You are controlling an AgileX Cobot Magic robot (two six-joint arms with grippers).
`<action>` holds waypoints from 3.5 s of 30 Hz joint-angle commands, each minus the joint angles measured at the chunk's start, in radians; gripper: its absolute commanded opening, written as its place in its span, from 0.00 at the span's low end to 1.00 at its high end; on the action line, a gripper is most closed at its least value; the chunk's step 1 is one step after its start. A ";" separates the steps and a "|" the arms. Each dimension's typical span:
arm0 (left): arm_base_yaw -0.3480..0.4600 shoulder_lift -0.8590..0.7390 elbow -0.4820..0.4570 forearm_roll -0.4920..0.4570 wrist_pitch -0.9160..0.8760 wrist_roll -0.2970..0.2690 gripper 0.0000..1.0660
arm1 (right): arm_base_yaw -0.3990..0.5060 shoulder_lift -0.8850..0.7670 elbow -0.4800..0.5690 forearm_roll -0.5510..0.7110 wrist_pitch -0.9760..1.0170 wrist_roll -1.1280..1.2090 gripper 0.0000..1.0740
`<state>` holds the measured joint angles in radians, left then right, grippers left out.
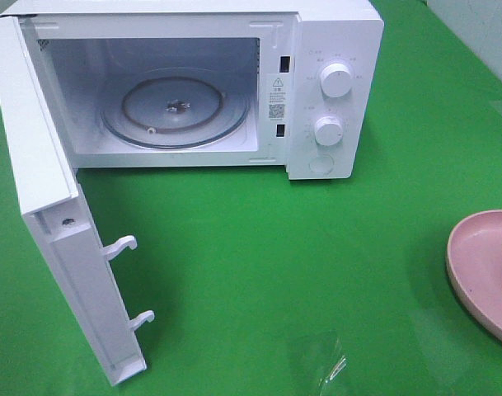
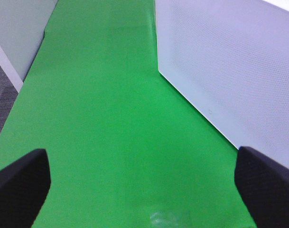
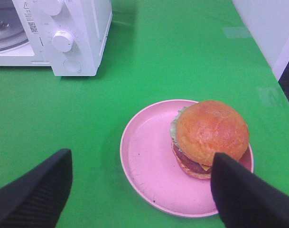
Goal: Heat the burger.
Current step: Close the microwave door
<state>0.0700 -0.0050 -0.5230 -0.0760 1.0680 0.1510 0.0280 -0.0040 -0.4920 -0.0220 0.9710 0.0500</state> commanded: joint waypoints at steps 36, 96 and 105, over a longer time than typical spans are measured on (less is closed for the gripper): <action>0.004 0.365 -0.020 -0.029 -0.358 -0.063 0.00 | -0.005 -0.027 0.002 0.004 -0.011 -0.011 0.71; -0.124 1.393 0.204 0.555 -1.856 -0.484 0.00 | -0.005 -0.027 0.002 0.004 -0.011 -0.011 0.71; -0.262 1.489 0.144 0.411 -1.858 -0.368 0.00 | -0.005 -0.027 0.002 0.004 -0.011 -0.011 0.71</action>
<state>-0.1800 1.4840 -0.3680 0.3490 -0.7700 -0.2310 0.0280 -0.0040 -0.4920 -0.0220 0.9710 0.0500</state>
